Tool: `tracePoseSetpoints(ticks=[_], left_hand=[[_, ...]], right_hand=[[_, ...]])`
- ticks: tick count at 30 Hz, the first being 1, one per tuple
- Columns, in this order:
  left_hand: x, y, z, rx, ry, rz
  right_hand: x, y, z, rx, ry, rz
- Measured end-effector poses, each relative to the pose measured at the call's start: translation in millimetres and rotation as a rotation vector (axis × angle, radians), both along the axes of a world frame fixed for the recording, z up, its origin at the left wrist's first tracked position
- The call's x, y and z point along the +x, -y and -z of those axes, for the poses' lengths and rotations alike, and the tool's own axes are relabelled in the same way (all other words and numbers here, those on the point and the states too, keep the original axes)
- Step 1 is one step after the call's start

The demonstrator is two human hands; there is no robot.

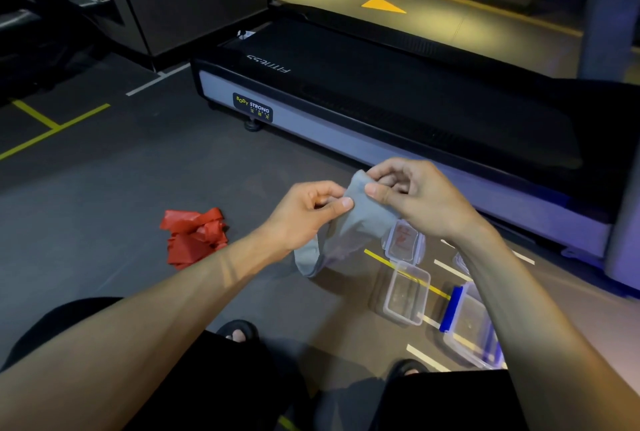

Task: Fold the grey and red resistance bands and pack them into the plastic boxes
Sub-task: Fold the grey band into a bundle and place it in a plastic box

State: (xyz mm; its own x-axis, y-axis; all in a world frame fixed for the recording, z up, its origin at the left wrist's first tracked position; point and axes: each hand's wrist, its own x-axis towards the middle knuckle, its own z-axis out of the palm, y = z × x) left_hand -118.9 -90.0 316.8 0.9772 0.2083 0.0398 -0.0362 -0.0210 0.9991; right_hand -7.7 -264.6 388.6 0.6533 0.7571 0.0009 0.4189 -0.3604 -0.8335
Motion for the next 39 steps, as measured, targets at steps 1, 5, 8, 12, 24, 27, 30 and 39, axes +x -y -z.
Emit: tracePoseSetpoints(ticks=[1, 5, 8, 12, 24, 27, 30, 39], left_hand=[[0.2, 0.3, -1.0, 0.001, 0.0, -0.005], [1.5, 2.3, -2.4, 0.014, 0.001, -0.016], [2.7, 3.4, -2.2, 0.037, -0.007, -0.038], [4.0, 4.5, -0.4, 0.016, 0.007, -0.062], [4.3, 3.7, 3.9, 0.023, 0.013, -0.055], [4.6, 3.0, 3.5, 0.023, 0.008, -0.064], [4.6, 3.6, 4.7, 0.021, 0.014, -0.064], [2.7, 5.4, 1.7, 0.02, -0.008, 0.037]], right_hand=[[0.0, 0.3, 0.2, 0.003, -0.007, 0.001], [0.2, 3.0, 0.3, -0.018, 0.013, -0.008], [1.9, 5.5, 2.1, -0.04, 0.029, -0.041], [2.9, 5.4, 3.5, -0.076, 0.056, -0.056], [0.2, 3.0, 4.9, -0.165, 0.025, -0.096], [-3.1, 2.1, 2.9, -0.091, -0.038, -0.071], [-5.2, 0.6, 5.9, -0.097, -0.041, -0.052], [0.9, 4.6, 2.9, -0.035, -0.15, -0.001]])
